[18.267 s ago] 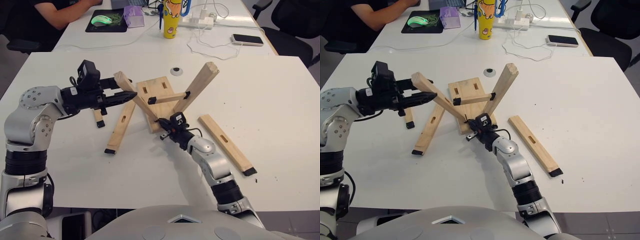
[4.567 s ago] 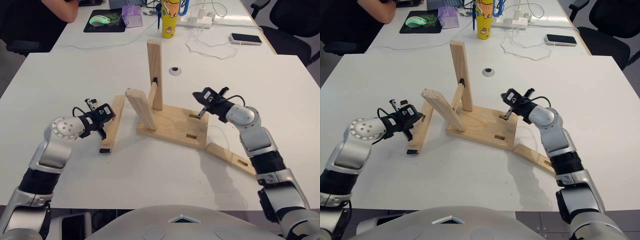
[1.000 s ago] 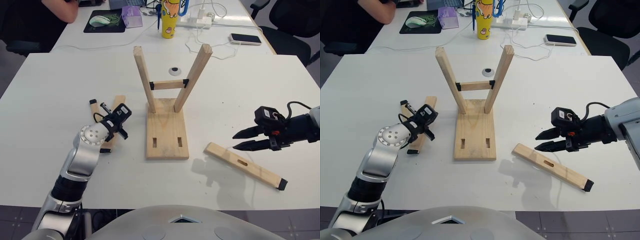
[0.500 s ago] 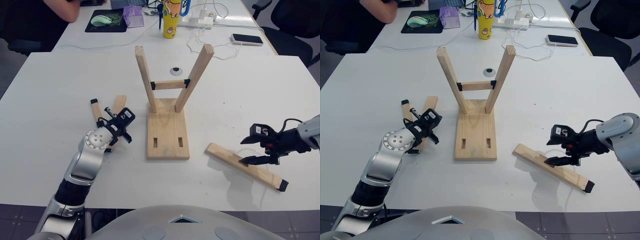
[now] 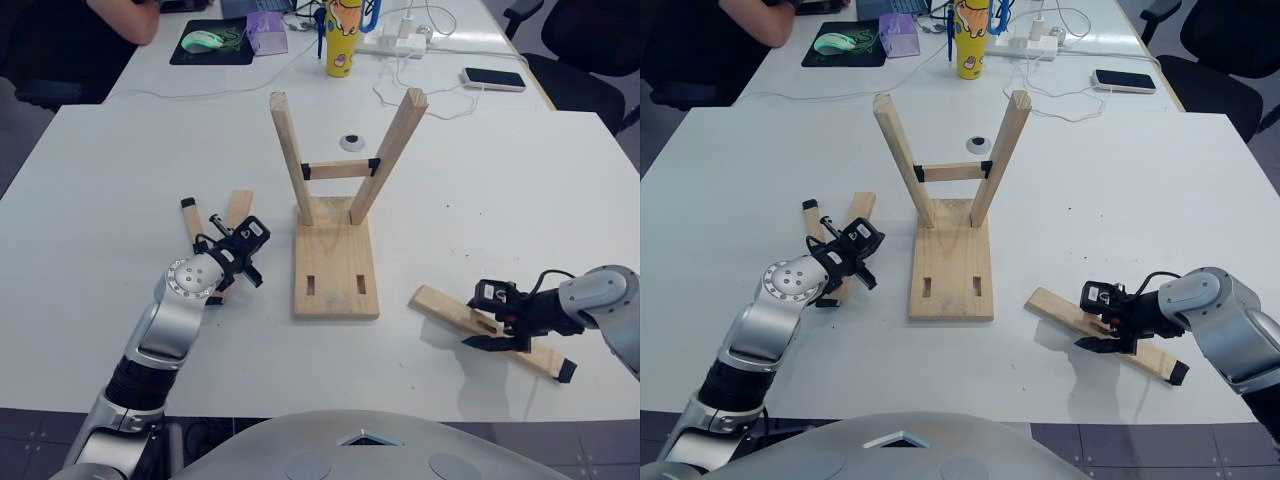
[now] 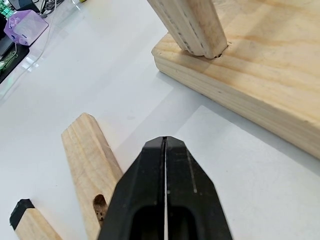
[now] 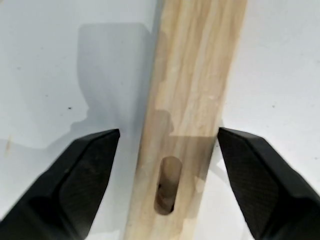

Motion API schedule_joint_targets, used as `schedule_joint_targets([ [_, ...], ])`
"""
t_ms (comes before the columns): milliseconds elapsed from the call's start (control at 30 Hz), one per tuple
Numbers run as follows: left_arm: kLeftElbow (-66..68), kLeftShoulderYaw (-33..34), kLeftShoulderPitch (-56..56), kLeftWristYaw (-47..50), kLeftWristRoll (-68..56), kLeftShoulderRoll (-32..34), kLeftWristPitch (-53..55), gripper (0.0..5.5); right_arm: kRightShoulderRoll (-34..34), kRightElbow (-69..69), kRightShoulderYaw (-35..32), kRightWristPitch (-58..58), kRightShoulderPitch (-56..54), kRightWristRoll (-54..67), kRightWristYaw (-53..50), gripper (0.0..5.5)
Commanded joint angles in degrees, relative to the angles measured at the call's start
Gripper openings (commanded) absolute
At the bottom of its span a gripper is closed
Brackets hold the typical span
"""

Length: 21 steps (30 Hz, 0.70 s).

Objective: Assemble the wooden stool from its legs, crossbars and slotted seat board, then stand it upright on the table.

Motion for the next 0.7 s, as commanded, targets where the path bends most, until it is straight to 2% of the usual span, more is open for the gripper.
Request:
schedule_joint_targets([
  [33,0.28,-0.46,-0.82,-0.52,-0.19,0.71,-0.33,0.00,1.85,0.88,0.46,0.85,-0.21,-1.61,-3.16,3.32],
  [267,0.57,-0.44,-1.06,-0.20,0.08,0.85,-0.65,0.00,6.74,-0.39,-0.13,11.07,-2.44,3.24,-4.45,2.26],
  [367,0.56,0.89,-1.41,0.44,-0.14,0.83,-1.34,0.00,11.28,0.93,0.12,15.71,-3.80,4.08,-8.21,2.10],
  [433,-0.08,3.44,-1.44,1.49,-1.19,0.19,-1.58,0.00,18.11,4.00,-0.94,19.10,-7.66,3.30,-15.39,2.08],
  [600,0.48,10.32,-2.35,5.63,-3.35,-1.75,-2.40,0.00,37.85,13.58,-9.73,26.50,-20.79,3.94,-34.14,2.08],
  [700,2.47,12.81,-4.19,7.78,-4.42,-3.05,-1.90,0.00,45.09,20.71,-13.77,28.14,-27.15,3.36,-43.01,2.08],
])
